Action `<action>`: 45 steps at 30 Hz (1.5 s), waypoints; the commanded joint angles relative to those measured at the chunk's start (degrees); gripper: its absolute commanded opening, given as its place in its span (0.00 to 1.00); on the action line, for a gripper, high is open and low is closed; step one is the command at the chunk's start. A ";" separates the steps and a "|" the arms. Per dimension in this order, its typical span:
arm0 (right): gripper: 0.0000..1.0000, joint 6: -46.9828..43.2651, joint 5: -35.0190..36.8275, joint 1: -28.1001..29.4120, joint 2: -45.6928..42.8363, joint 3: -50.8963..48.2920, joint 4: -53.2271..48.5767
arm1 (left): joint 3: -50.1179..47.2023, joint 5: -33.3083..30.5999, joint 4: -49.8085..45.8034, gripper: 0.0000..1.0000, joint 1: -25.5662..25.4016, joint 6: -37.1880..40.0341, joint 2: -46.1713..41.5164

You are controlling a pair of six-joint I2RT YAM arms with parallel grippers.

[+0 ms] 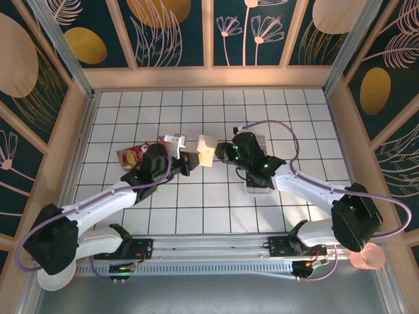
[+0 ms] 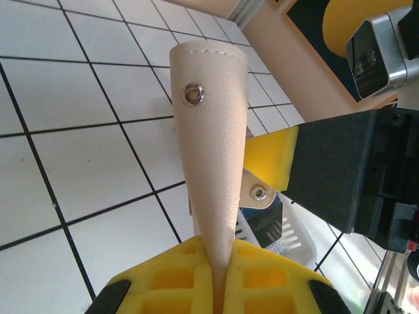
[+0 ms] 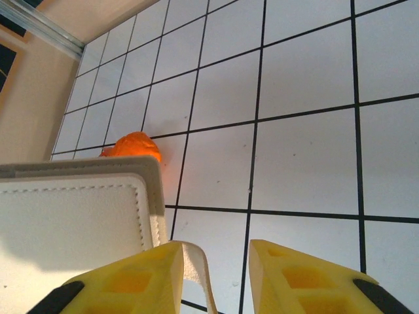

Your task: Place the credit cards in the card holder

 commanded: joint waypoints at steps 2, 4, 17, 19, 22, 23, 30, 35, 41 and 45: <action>0.30 -0.53 -2.00 -0.26 0.74 -1.54 3.13 | 0.28 -0.13 1.76 0.00 -0.23 -2.70 -1.22; 0.30 -1.30 -3.43 -0.52 0.91 -1.30 3.20 | 0.52 -0.42 1.74 0.00 -0.22 -3.73 -0.78; 0.27 -1.33 -5.44 -0.26 -3.08 -5.67 3.57 | 1.39 -0.42 2.54 0.00 -0.21 -8.54 -0.54; 0.21 -1.60 -5.66 -0.26 -3.08 -5.01 3.43 | -0.06 2.52 5.09 0.00 -0.24 -10.23 -1.12; 0.22 -2.47 -5.29 0.52 -3.67 -4.14 3.42 | -2.93 3.58 8.54 0.00 -0.24 -12.76 -1.51; 0.24 -2.52 -4.92 0.77 -3.85 -4.01 3.52 | -3.46 3.57 8.44 0.00 -0.24 -12.97 -1.52; 0.18 -1.85 -5.32 0.84 -1.89 -4.44 4.84 | -6.42 4.12 8.21 0.00 -0.21 -13.42 -4.02; 0.09 -1.09 -5.66 2.66 -1.15 -4.44 5.54 | -9.14 3.19 11.29 0.00 -0.22 -15.09 -5.91; 0.23 -1.16 -5.36 4.70 -1.10 -4.53 4.71 | -10.08 3.31 12.45 0.00 -0.19 -16.57 -4.92; 0.27 -0.77 -3.98 5.01 -0.33 -5.23 3.85 | -10.84 2.83 12.68 0.00 -0.23 -17.22 -4.86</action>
